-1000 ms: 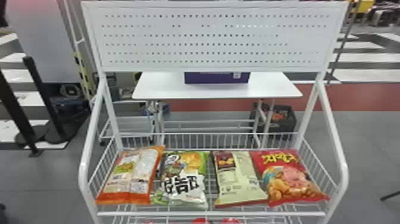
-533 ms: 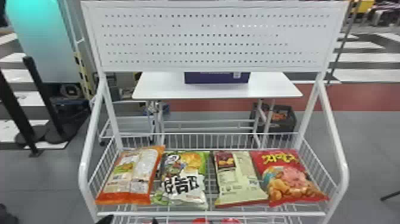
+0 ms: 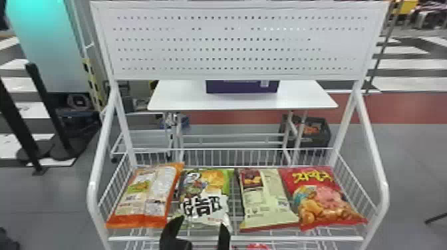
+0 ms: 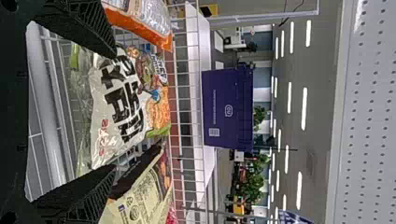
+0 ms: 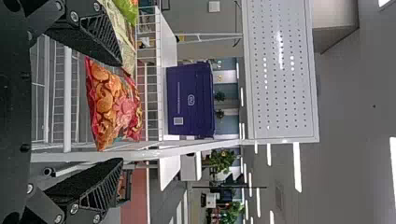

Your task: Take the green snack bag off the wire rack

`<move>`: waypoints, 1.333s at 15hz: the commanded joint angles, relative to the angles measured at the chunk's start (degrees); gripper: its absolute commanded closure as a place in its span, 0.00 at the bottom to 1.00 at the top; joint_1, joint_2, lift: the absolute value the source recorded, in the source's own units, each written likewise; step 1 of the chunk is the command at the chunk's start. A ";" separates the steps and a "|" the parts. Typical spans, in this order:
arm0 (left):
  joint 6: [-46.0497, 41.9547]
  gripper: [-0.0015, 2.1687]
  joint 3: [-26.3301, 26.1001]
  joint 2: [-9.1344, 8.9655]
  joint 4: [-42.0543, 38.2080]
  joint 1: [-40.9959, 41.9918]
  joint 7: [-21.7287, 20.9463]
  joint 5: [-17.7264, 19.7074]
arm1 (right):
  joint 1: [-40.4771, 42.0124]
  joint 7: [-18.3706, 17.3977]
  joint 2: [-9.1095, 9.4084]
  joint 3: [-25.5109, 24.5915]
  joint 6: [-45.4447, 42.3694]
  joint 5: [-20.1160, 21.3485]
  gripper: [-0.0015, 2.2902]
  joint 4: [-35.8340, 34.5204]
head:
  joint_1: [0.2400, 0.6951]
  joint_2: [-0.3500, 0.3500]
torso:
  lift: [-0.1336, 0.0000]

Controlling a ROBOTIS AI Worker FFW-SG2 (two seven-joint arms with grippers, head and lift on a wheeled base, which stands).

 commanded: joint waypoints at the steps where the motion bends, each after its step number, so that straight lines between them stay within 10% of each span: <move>1: 0.25 0.02 -0.46 -1.23 4.07 -3.92 -0.09 1.00 | -0.15 0.00 0.07 0.10 0.00 0.09 0.08 0.18 | 0.57 0.50 | 1.00; 11: 3.76 0.08 -0.02 -3.95 14.88 -12.18 -0.44 1.70 | -0.59 0.00 -0.11 0.10 0.00 -0.09 0.08 0.89 | 0.57 0.50 | 1.00; 13: 5.52 0.23 -0.11 -3.78 14.70 -12.18 -0.61 1.62 | -0.59 0.00 -0.11 0.10 0.00 -0.09 0.08 0.80 | 0.57 0.50 | 1.00; 16: 5.34 0.80 -0.29 -3.51 12.94 -10.95 0.53 1.44 | -0.59 0.00 -0.29 0.10 0.00 -0.18 0.08 0.71 | 0.57 0.50 | 1.00; 20: 5.34 0.80 -0.11 -2.72 5.56 -7.43 0.35 1.53 | -0.59 0.00 -0.37 0.10 0.00 -0.26 0.08 0.62 | 0.57 0.50 | 1.00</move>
